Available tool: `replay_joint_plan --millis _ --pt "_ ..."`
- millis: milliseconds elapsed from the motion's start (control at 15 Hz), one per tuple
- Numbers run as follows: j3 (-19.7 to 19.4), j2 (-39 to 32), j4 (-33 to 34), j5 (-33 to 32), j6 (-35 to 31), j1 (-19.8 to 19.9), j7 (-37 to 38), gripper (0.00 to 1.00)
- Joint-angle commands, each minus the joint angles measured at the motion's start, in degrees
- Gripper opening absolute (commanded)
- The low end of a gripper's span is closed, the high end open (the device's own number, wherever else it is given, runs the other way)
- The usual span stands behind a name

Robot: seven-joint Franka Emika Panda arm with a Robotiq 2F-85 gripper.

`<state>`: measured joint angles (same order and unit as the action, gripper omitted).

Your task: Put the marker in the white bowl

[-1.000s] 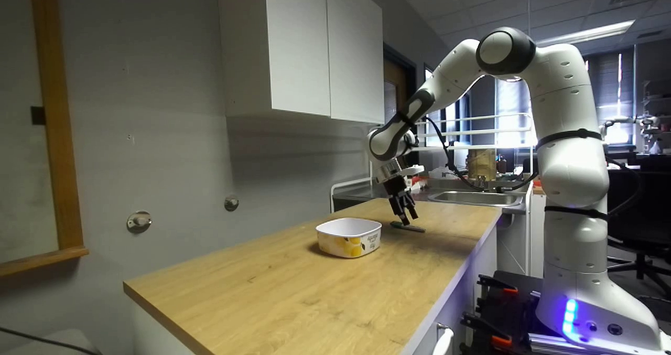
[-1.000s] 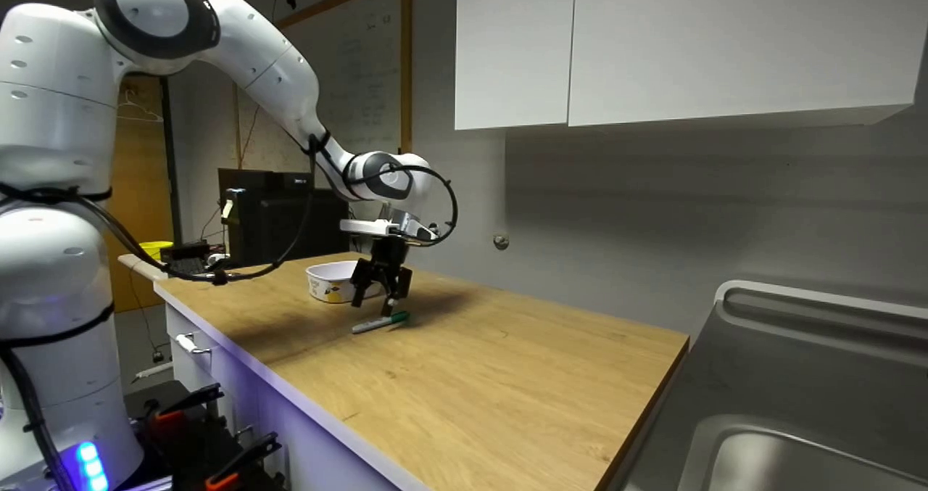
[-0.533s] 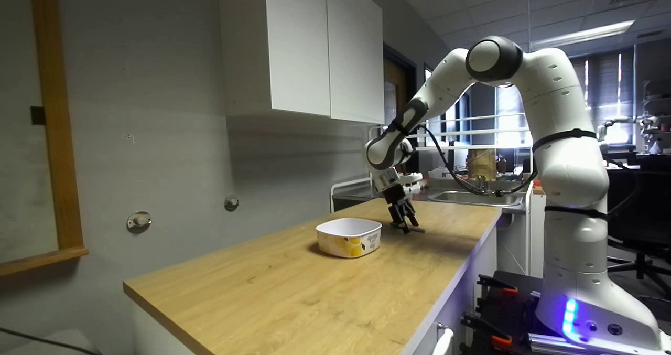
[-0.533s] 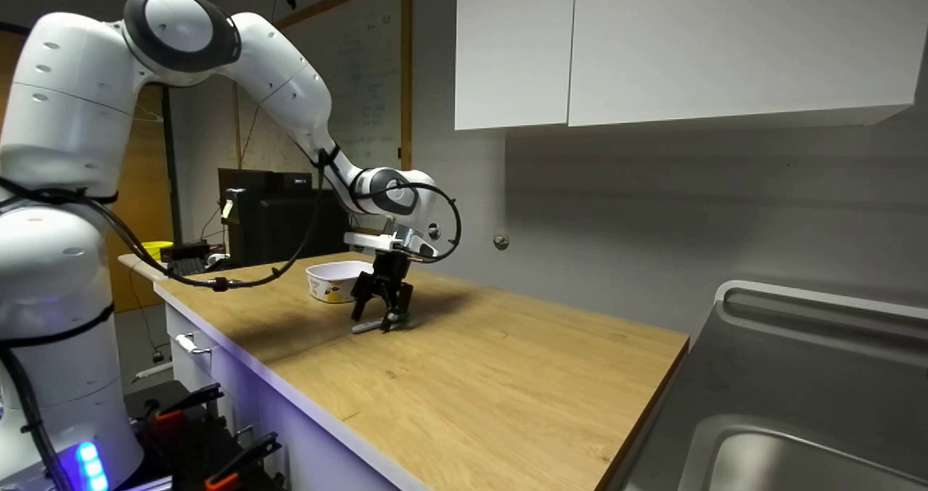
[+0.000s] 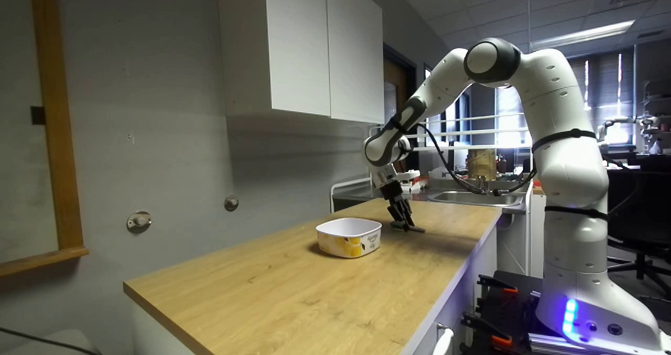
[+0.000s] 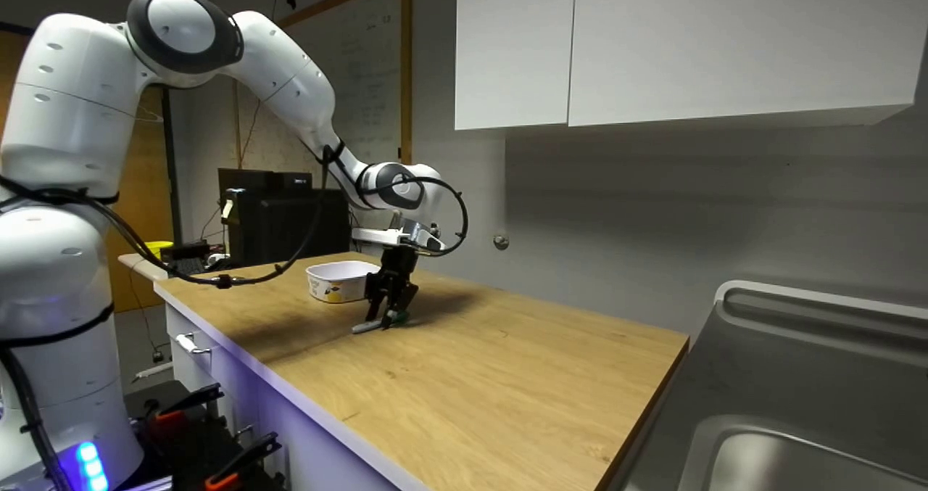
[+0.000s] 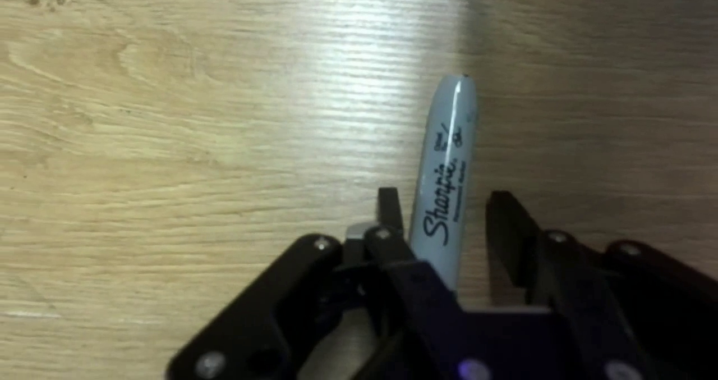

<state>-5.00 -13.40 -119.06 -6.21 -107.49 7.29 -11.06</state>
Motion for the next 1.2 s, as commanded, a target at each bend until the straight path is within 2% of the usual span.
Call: replay_joint_plan --millis 0,67,133,200,533,1133 --pt "-0.2 -1.4 1.4 1.0 -0.1 0.4 -0.8 0.14" --pt "-0.2 -1.4 1.4 1.0 0.0 0.5 -0.8 0.08" --pt "-0.2 -1.4 1.5 1.1 0.1 0.5 -0.9 0.08" --pt "-0.2 -1.4 1.6 1.2 0.1 0.6 -0.9 0.12" --pt "-0.1 -0.4 1.1 1.2 0.6 0.4 0.2 0.12" --pt "0.3 9.2 -2.7 0.6 3.9 -1.6 5.6 0.12"
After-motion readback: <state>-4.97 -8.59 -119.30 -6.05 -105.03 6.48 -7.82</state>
